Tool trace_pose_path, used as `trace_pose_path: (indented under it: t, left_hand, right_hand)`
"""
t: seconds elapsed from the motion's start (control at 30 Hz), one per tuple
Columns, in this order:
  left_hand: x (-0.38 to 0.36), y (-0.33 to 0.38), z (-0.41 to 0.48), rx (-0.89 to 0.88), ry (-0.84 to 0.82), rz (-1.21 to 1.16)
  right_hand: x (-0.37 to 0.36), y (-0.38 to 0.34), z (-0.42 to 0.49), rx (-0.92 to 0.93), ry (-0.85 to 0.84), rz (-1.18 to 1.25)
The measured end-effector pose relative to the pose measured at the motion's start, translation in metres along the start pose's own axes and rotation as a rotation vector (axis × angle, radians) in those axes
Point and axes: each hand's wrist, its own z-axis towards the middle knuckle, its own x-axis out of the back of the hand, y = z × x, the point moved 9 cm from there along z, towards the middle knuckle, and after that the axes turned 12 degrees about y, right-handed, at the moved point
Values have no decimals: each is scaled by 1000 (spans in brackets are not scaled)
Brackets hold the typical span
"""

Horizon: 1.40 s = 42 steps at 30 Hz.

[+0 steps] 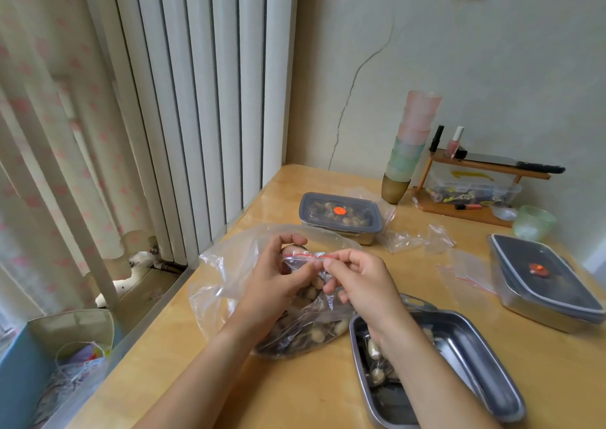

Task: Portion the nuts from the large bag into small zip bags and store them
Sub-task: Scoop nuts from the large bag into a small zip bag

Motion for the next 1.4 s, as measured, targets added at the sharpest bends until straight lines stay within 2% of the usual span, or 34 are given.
trace_pose_path:
  t: [0.3,0.6,0.77,1.4]
  left_hand:
    - [2,5,-3,-46,67,28]
    - [-1,6,-5,5,79,-50]
    - [-2,5,-5,36,55,-86]
    - [-2,4,-6,4,42,-104]
  right_hand:
    - [5,-9,0,120,119,-129]
    - [1,-19,-6,202,55,-111]
    - [-3,-19,-8,196,5,-85]
    - [1,-10,-2,138,26,-70]
